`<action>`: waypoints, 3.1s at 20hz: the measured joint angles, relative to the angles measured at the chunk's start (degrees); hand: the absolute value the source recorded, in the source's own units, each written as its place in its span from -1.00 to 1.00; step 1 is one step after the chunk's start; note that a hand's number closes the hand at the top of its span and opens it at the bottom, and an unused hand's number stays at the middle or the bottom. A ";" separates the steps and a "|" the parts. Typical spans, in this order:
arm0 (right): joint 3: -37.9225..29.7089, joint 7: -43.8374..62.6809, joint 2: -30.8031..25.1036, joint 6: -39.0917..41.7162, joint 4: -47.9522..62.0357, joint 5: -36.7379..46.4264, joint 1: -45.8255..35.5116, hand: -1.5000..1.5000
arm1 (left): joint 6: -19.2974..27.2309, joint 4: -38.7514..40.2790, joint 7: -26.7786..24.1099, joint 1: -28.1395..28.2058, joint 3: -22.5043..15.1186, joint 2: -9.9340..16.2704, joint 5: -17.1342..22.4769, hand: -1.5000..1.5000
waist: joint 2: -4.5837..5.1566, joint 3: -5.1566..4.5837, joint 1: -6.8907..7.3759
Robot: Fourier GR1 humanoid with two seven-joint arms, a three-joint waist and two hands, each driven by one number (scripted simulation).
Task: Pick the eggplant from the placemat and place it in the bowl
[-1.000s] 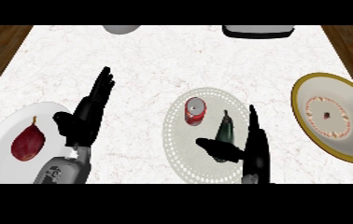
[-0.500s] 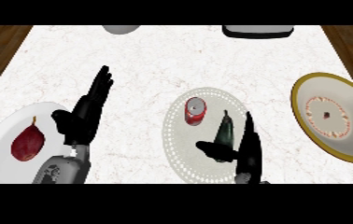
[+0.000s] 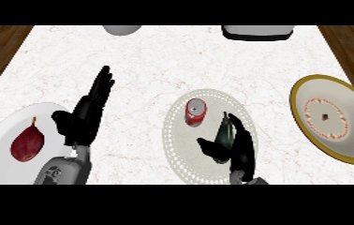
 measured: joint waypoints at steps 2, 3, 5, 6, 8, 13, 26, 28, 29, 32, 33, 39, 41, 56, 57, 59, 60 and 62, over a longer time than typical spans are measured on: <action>0.69 -1.60 -1.12 1.49 0.23 -0.36 -0.15 1.00 | -0.44 0.19 -0.31 0.27 0.25 0.27 -0.06 0.00 | -0.03 -0.10 -0.07; 1.22 -2.91 -1.53 2.02 0.61 -0.57 0.01 1.00 | -0.82 0.06 -0.23 0.42 0.65 0.57 0.26 0.00 | -0.08 -0.15 -0.04; 1.67 -3.64 -1.90 3.48 1.30 -0.82 -0.87 1.00 | -1.07 0.03 -0.41 0.39 1.09 0.71 0.33 0.00 | -0.10 -0.23 -0.09; 1.89 -3.77 -1.89 3.95 1.61 -0.53 -1.28 1.00 | -0.81 0.58 -0.77 0.17 0.93 0.24 -0.06 0.00 | -0.01 -0.19 -0.17; 1.93 -5.79 -1.60 4.00 2.23 -0.90 -0.94 1.00 | -0.92 -0.09 -0.03 0.20 1.00 0.19 -0.22 0.00 | -0.10 -0.27 -0.24; 9.05 -19.29 -8.00 13.55 -5.21 -6.09 2.53 1.00 | -0.44 -0.17 -0.36 1.27 0.40 -0.63 -0.65 0.00 | -0.05 0.45 -0.19; 12.95 -62.70 -36.32 26.32 -34.02 -18.01 18.71 1.00 | 0.03 -0.67 -0.39 2.63 2.60 0.31 0.02 0.00 | -0.17 0.91 -3.31; 9.47 -68.81 -40.25 25.53 -37.62 -19.53 22.22 1.00 | -0.10 -0.90 -0.97 3.54 2.87 0.40 0.24 0.00 | -0.14 0.88 -3.47; 7.57 -71.39 -42.15 25.14 -39.65 -20.23 24.04 1.00 | 0.11 -0.94 -0.90 3.59 2.76 0.36 -0.06 0.00 | -0.14 0.87 -3.69; 0.17 -77.39 -47.42 24.06 -44.85 -23.40 29.95 1.00 | 0.29 -0.71 -1.50 3.82 2.79 0.17 -0.32 0.00 | -0.06 0.81 -4.03; -2.14 -78.66 -48.81 23.55 -46.91 -24.12 32.43 1.00 | 0.01 -0.83 -1.42 3.89 2.94 0.39 -0.15 0.00 | -0.06 0.79 -4.09; -20.31 -79.02 -54.14 24.12 -55.83 -32.04 43.21 1.00 | -0.32 -2.17 0.04 3.49 2.80 0.63 -0.27 0.00 | 0.12 0.67 -3.46; -26.08 -77.79 -54.14 25.20 -56.26 -33.37 44.11 1.00 | -0.57 -1.73 -0.06 2.89 2.74 0.55 -0.39 0.00 | 0.26 0.65 -2.95; -49.70 -58.45 -55.14 35.48 -46.37 -45.95 29.02 1.00 | -1.69 0.28 -0.44 0.43 1.75 -1.15 -1.40 0.00 | 0.84 0.61 -0.13; -49.74 -57.80 -55.89 35.86 -44.58 -45.25 27.33 1.00 | -1.58 0.42 -0.50 0.40 1.66 -1.46 -1.51 0.00 | 0.87 0.61 0.04; -48.35 -57.73 -57.06 35.15 -40.55 -41.45 24.53 1.00 | -1.39 0.39 -0.80 0.63 1.09 -1.84 -2.12 0.00 | 1.01 0.63 0.65; -47.15 -58.08 -57.14 35.00 -38.48 -39.64 22.93 1.00 | -1.68 0.20 -0.52 0.48 1.27 -1.71 -1.92 0.00 | 1.02 0.64 0.77; -44.07 -59.36 -57.16 34.19 -33.55 -35.74 19.37 1.00 | -1.58 0.50 -0.34 -0.10 0.79 -2.32 -2.27 0.00 | 1.11 0.66 1.10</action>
